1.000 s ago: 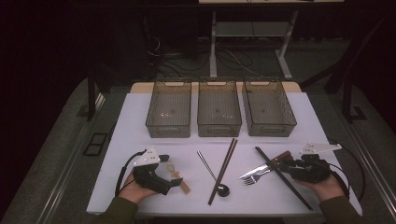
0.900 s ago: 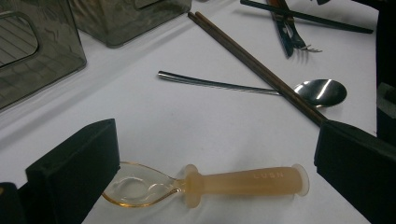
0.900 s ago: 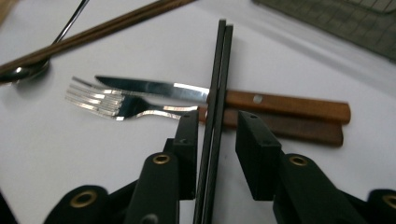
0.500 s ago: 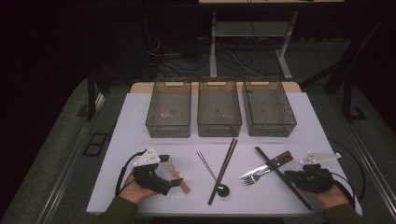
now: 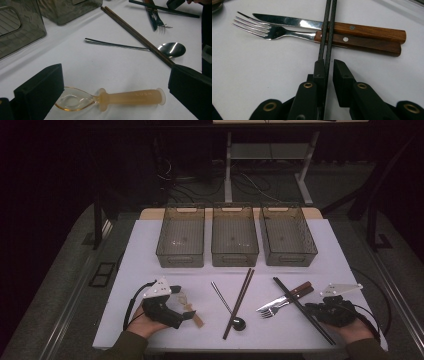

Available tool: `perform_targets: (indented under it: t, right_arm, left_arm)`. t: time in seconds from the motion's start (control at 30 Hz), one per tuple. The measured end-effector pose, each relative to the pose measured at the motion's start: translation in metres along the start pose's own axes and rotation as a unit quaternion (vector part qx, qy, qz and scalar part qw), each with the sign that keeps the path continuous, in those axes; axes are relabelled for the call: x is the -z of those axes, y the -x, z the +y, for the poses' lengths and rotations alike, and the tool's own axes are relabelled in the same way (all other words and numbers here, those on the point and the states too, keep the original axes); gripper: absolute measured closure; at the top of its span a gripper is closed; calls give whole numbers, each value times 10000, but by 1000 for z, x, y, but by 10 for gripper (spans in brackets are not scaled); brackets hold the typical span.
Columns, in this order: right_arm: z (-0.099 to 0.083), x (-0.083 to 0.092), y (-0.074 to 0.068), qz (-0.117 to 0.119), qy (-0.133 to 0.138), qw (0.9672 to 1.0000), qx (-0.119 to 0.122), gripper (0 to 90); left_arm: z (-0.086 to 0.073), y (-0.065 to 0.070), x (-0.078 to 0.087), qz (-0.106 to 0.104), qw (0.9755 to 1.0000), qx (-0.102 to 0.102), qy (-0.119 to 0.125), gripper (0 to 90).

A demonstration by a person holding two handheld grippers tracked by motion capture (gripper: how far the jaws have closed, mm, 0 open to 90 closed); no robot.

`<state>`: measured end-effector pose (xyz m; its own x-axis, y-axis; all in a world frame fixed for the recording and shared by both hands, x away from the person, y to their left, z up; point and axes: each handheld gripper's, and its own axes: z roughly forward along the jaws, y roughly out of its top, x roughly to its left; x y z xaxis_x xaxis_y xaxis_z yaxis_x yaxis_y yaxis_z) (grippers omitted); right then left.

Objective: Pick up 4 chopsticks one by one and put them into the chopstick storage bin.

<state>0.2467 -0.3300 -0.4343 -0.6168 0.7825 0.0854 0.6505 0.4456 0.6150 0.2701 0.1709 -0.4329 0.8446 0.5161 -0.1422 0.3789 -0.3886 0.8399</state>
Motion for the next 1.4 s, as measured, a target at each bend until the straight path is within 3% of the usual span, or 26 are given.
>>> perform_targets:
  t: [0.3, 0.67, 1.4]
  right_arm:
    - [-2, -5, 4, -95, -95, 9999, -40, 800]
    - [0, -8, 0, -282, -199, 9993, 125, 843]
    - [3, -8, 3, -272, -106, 9996, 31, 853]
  left_arm:
    - [0, 0, 0, -7, 10000, 0, 1, 0]
    - [0, 0, -1, -7, 10000, -6, -2, 0]
    - [0, 1, -1, -31, 10000, -5, -11, 0]
